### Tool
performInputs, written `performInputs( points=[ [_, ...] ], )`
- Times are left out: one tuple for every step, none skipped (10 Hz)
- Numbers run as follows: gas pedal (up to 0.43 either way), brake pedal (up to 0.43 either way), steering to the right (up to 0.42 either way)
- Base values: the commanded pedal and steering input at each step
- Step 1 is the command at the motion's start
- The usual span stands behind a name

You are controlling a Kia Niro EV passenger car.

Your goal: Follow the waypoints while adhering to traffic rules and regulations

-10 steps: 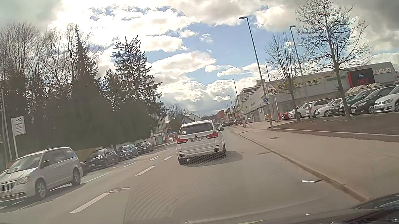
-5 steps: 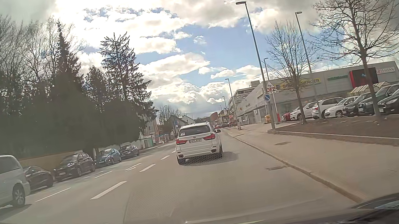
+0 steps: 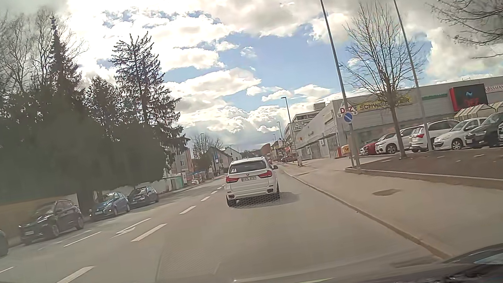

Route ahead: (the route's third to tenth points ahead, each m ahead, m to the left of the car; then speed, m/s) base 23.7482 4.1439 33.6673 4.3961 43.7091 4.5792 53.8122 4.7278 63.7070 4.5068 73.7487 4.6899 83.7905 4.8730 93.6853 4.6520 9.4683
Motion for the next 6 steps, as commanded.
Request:
performInputs(
  points=[
    [0.287, 0.000, 0.005],
    [0.287, 0.000, 0.004],
    [0.287, 0.000, 0.004],
    [0.287, 0.000, 0.004],
    [0.287, 0.000, 0.004],
    [0.287, 0.000, 0.003]
  ],
)
